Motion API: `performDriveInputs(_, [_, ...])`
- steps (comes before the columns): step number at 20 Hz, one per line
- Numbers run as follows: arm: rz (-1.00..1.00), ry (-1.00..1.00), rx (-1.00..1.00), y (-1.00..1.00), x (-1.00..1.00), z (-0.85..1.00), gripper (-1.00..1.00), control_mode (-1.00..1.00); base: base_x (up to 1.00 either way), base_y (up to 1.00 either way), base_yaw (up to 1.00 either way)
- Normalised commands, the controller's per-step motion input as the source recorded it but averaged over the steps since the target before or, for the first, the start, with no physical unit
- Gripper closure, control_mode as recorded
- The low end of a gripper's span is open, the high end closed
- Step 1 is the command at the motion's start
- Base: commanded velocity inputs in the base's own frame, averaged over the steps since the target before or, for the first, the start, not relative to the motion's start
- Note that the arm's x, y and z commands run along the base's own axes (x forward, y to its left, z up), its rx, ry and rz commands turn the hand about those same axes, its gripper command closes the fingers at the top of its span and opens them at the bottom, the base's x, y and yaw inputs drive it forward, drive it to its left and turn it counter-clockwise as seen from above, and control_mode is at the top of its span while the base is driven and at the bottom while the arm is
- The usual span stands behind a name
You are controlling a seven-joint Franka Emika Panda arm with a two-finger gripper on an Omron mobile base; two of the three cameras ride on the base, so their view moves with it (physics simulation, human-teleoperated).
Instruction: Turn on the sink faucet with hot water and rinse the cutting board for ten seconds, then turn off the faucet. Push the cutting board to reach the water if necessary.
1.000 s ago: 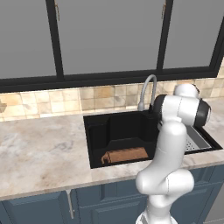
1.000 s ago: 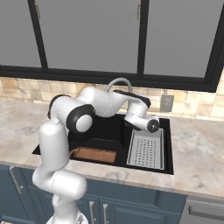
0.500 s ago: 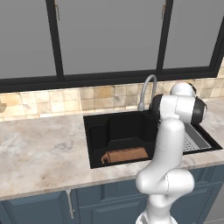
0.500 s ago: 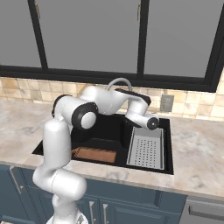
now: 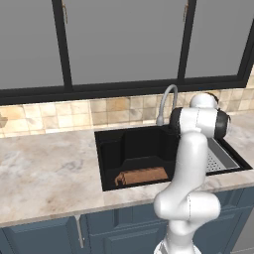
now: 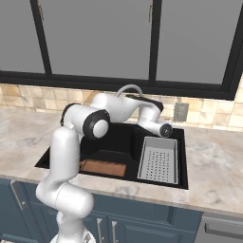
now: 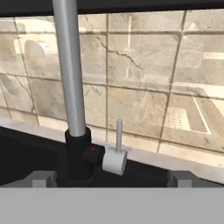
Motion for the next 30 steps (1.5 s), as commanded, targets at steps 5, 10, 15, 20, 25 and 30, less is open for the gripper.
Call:
performDriveInputs(5, [-0.06, 0.0, 0.0, 0.0, 0.11, 0.0, -1.0, -1.0, 0.0, 0.0, 0.0])
performDriveInputs(10, [-0.08, 0.0, 0.0, 0.0, 0.11, 0.0, -1.0, -1.0, 0.0, 0.0, 0.0])
performDriveInputs(15, [-0.07, 0.0, 0.0, 0.0, 0.16, 0.0, -1.0, -1.0, 0.0, 0.0, 0.0])
performDriveInputs(20, [-0.02, 0.0, 0.0, 0.0, 0.2, 0.0, -1.0, -1.0, 0.0, 0.0, 0.0])
performDriveInputs(25, [0.0, 0.0, 0.0, 0.0, 0.16, 0.0, -1.0, -1.0, 0.0, 0.0, 0.0])
performDriveInputs(30, [0.0, 0.0, 0.0, 0.0, 0.12, 0.0, -1.0, -1.0, 0.0, 0.0, 0.0])
